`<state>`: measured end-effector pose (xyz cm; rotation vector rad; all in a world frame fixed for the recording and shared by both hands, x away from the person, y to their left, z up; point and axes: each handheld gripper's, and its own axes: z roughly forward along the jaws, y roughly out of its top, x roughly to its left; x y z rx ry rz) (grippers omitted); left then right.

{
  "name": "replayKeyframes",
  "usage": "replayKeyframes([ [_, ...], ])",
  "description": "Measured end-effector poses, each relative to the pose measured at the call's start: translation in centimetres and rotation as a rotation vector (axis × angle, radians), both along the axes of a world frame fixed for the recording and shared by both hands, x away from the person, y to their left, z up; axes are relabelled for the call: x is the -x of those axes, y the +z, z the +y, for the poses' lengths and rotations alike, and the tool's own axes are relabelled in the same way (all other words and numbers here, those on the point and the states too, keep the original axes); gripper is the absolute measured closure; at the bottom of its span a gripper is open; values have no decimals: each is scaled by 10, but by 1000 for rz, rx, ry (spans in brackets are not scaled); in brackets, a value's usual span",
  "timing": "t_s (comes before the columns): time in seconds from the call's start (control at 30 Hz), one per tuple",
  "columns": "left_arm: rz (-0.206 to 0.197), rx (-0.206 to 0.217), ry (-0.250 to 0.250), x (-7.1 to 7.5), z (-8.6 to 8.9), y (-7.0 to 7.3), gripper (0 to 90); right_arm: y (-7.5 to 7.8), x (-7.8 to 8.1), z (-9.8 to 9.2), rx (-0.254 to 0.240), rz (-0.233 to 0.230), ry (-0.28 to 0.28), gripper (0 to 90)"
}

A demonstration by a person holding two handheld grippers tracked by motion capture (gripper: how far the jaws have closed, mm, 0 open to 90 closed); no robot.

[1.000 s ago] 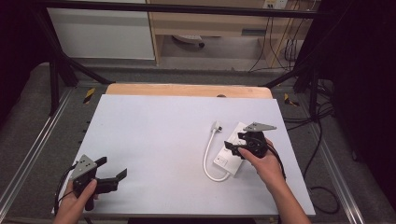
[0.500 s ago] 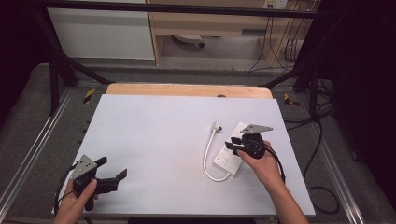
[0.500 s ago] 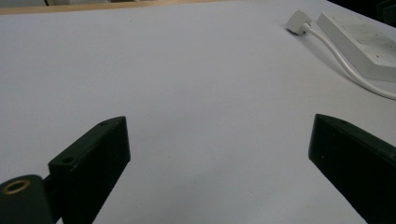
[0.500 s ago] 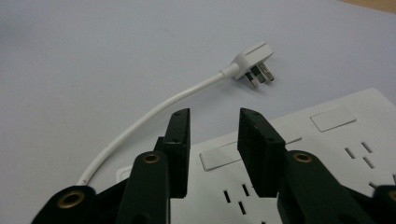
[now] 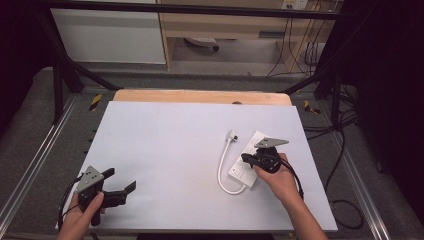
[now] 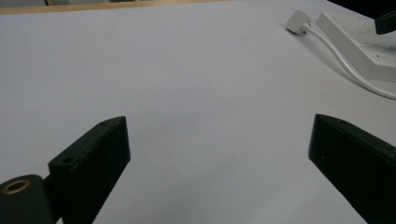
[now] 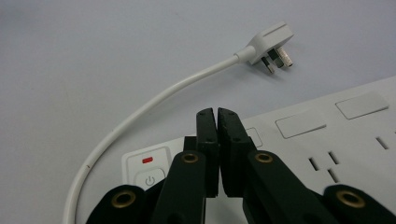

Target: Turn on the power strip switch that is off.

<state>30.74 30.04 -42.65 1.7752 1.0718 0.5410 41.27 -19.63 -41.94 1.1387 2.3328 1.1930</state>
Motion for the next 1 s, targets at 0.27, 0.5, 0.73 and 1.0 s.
replayKeyframes([
  [0.27, -1, -2, 0, 0, 0, 0, 57, -4, -3, 3, 16, -4, 2, 900],
  [0.5, 0, 0, -3, 0, 0, 0, 57, -9, -6, 6, 28, 2, 2, 900],
  [0.73, 0, -2, -4, 0, 0, 0, 57, -12, -8, 7, 27, 2, -2, 900],
  [1.0, 0, -1, -5, 0, 0, 0, 57, -13, -8, 8, 27, 5, 2, 900],
])
